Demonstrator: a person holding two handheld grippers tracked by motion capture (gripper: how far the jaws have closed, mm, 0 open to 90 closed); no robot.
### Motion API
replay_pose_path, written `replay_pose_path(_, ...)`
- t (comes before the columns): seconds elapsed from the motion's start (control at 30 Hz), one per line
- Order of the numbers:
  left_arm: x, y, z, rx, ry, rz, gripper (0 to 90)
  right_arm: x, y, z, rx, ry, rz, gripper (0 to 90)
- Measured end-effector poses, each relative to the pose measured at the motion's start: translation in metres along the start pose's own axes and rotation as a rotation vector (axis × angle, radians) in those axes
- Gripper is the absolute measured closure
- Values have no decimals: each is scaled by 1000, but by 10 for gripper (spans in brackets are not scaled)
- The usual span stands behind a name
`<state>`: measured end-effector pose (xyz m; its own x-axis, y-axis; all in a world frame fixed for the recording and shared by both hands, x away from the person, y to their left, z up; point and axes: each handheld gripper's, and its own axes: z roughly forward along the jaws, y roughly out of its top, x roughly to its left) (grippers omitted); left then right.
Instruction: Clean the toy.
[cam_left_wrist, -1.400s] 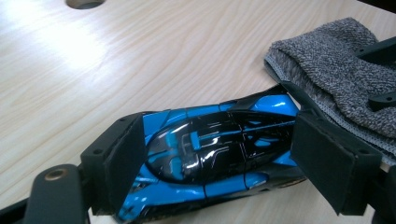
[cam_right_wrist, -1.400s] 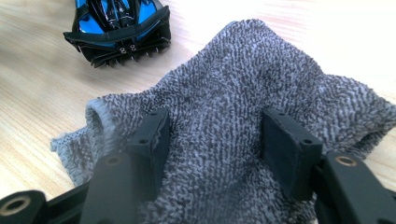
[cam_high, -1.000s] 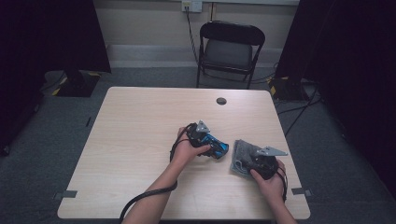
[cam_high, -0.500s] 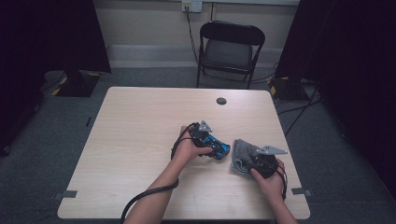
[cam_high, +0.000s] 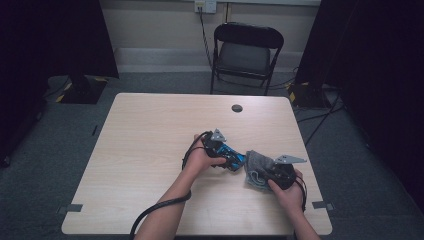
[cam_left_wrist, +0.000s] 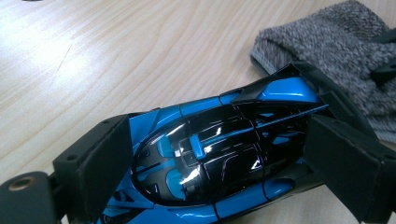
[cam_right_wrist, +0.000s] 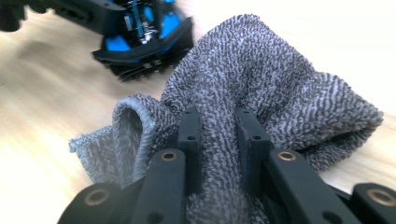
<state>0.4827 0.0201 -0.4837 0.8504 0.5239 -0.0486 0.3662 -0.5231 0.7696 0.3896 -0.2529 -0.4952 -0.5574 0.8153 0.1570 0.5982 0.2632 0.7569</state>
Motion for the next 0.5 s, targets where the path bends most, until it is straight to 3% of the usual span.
replay_pose_path(0.5, 0, 2, 0, 11, 2, 3, 84, 18, 3, 1, 59, 97, -30, 765)
